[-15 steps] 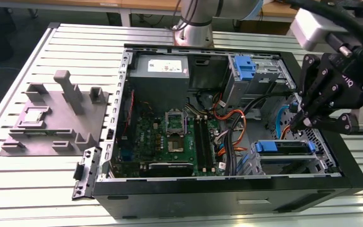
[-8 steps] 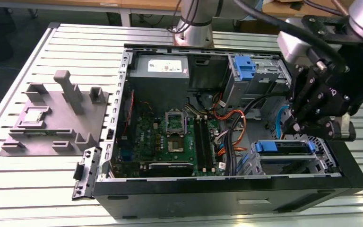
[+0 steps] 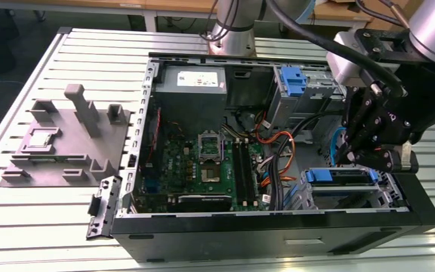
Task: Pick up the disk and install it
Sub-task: 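Insert the first disk wire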
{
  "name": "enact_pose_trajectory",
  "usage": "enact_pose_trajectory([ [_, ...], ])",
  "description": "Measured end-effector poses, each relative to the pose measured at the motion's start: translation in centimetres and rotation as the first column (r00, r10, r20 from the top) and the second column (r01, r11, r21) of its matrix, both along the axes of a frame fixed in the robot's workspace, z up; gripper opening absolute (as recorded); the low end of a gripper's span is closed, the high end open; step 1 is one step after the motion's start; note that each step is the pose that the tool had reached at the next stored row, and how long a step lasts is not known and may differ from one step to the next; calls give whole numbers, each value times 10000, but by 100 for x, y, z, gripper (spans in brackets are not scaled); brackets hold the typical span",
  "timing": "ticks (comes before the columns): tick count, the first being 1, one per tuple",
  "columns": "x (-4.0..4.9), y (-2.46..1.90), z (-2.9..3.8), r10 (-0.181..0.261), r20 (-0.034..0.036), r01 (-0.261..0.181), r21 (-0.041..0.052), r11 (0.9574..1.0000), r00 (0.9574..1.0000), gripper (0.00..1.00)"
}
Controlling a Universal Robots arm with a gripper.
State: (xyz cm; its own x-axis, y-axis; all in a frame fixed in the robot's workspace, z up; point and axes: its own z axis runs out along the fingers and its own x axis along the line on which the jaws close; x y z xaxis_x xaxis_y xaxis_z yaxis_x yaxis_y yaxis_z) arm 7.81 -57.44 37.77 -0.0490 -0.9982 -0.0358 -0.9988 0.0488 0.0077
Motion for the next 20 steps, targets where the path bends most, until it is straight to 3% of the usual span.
enact_pose_trajectory([
  [11,4,0,-8,2,0,-2,0,10000,10000,10],
  [16,5,0,53,36,0,-36,0,10000,10000,10],
  [20,6,0,56,92,0,-92,-1,10000,10000,10],
])
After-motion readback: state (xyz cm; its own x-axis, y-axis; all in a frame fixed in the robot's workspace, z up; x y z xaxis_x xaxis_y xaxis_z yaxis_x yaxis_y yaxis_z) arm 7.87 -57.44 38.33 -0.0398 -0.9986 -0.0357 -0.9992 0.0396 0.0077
